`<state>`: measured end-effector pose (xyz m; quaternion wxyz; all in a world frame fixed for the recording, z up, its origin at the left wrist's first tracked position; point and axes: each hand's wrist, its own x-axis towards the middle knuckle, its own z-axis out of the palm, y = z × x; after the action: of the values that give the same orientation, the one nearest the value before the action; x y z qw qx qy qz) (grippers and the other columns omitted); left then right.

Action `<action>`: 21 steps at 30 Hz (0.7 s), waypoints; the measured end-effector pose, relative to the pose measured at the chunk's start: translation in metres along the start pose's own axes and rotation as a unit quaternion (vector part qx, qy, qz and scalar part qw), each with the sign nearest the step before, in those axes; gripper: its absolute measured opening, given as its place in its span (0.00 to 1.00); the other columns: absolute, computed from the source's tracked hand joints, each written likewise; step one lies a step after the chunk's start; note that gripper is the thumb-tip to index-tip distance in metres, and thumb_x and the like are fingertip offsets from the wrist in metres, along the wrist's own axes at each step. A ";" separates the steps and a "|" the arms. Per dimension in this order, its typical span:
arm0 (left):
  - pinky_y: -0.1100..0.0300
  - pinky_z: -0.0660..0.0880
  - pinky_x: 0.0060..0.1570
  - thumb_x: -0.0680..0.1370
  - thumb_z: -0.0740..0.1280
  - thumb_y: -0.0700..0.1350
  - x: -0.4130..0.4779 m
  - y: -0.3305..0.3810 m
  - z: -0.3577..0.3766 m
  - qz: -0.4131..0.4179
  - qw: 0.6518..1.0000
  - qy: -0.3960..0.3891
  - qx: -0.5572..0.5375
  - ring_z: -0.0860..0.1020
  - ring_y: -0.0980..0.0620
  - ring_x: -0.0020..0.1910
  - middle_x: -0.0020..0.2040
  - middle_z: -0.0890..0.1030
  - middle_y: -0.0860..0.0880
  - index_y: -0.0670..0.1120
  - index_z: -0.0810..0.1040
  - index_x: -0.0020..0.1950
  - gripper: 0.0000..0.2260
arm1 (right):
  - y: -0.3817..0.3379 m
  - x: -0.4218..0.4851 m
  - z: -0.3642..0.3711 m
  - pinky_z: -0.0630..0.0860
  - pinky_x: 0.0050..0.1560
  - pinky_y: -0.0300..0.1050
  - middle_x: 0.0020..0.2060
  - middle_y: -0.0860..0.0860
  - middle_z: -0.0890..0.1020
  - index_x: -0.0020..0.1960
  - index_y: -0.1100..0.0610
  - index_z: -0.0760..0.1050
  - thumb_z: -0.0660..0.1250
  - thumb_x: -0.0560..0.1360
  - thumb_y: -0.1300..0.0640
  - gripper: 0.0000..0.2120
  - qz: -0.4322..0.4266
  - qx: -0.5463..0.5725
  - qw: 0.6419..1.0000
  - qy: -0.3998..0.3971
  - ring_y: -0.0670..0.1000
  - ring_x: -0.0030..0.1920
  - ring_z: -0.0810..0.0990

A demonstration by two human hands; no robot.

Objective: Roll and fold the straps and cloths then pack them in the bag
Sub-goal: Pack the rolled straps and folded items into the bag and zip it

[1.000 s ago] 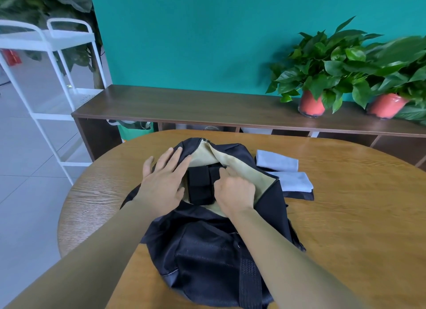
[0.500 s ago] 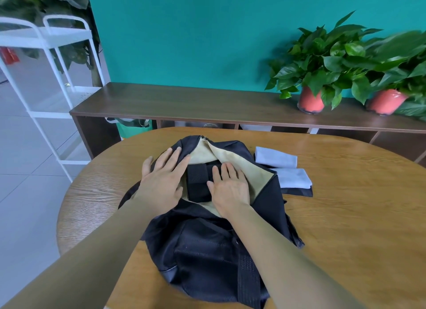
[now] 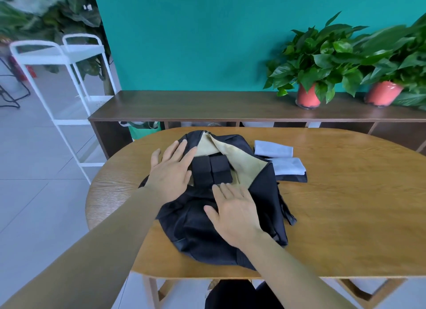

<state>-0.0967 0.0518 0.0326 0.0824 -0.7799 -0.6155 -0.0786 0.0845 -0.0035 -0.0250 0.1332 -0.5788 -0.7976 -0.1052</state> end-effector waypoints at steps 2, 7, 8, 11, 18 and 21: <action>0.43 0.45 0.72 0.82 0.54 0.46 -0.008 0.005 -0.004 -0.003 1.000 -0.020 0.016 0.44 0.50 0.77 0.79 0.45 0.51 0.55 0.47 0.78 0.26 | 0.003 -0.014 0.002 0.74 0.61 0.58 0.53 0.55 0.83 0.60 0.58 0.78 0.51 0.75 0.40 0.29 -0.001 -0.012 0.999 -0.036 0.55 0.57 0.80; 0.41 0.45 0.73 0.82 0.54 0.44 -0.026 0.015 -0.004 -0.012 0.997 -0.067 0.032 0.44 0.49 0.77 0.79 0.45 0.51 0.54 0.47 0.78 0.27 | 0.018 -0.031 0.004 0.55 0.72 0.57 0.68 0.55 0.72 0.73 0.58 0.64 0.45 0.78 0.43 0.30 -0.056 -0.006 0.994 -0.096 0.54 0.70 0.68; 0.41 0.45 0.73 0.82 0.54 0.43 -0.028 0.019 -0.004 -0.009 0.997 -0.072 0.037 0.44 0.49 0.77 0.79 0.46 0.51 0.54 0.48 0.78 0.27 | 0.022 -0.033 0.004 0.50 0.74 0.57 0.71 0.55 0.67 0.75 0.58 0.58 0.46 0.80 0.44 0.29 -0.065 0.002 0.992 -0.112 0.54 0.72 0.63; 0.40 0.43 0.72 0.81 0.55 0.42 -0.033 0.028 -0.006 -0.004 0.995 -0.085 0.050 0.43 0.49 0.77 0.79 0.48 0.51 0.53 0.50 0.78 0.27 | 0.024 -0.035 -0.001 0.45 0.74 0.56 0.72 0.54 0.64 0.76 0.57 0.54 0.50 0.81 0.46 0.27 -0.074 0.002 0.990 -0.123 0.54 0.73 0.60; 0.41 0.40 0.72 0.79 0.57 0.39 -0.038 0.054 -0.006 0.035 0.993 -0.094 0.058 0.42 0.50 0.77 0.79 0.51 0.52 0.53 0.55 0.77 0.28 | 0.037 -0.019 -0.026 0.53 0.72 0.54 0.60 0.53 0.77 0.66 0.56 0.70 0.52 0.80 0.45 0.21 -0.083 0.033 0.995 -0.055 0.54 0.65 0.69; 0.41 0.40 0.72 0.78 0.58 0.38 -0.029 0.064 -0.008 0.046 0.994 -0.085 0.052 0.43 0.50 0.77 0.79 0.51 0.52 0.53 0.55 0.77 0.29 | 0.063 -0.004 -0.039 0.61 0.68 0.52 0.48 0.52 0.81 0.51 0.56 0.76 0.49 0.78 0.47 0.20 -0.061 0.038 0.997 0.025 0.54 0.54 0.76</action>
<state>-0.0409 0.0081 0.0316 0.0739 -0.8062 -0.5866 0.0237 0.1490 -0.0006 0.0107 0.1682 -0.5210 -0.8312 -0.0965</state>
